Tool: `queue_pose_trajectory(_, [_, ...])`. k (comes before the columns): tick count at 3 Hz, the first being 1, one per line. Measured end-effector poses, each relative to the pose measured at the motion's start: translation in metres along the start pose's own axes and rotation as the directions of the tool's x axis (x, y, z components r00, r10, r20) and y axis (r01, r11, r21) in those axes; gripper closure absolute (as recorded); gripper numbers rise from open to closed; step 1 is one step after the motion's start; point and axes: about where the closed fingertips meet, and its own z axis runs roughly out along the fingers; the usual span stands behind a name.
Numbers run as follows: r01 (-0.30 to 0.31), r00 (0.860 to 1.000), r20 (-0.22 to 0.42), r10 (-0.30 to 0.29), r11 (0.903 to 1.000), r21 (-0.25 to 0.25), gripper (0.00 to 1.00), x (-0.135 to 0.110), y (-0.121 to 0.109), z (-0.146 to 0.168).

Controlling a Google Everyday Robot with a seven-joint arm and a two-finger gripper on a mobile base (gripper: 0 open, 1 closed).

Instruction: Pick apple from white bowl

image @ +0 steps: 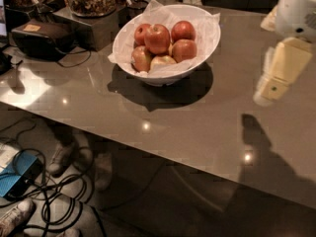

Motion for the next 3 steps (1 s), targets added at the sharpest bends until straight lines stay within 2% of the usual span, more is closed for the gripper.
queue_pose_trajectory(1, [0.055,0.998,0.003,-0.055,0.9985,0.006,0.0,-0.036,-0.017,-0.004])
queue_pose_trajectory(2, [0.063,0.998,0.02,-0.063,0.9977,0.024,0.0,-0.044,-0.021,-0.006])
queue_pose_trajectory(3, [0.031,0.998,0.056,-0.033,0.9989,0.034,0.0,-0.064,-0.032,-0.007])
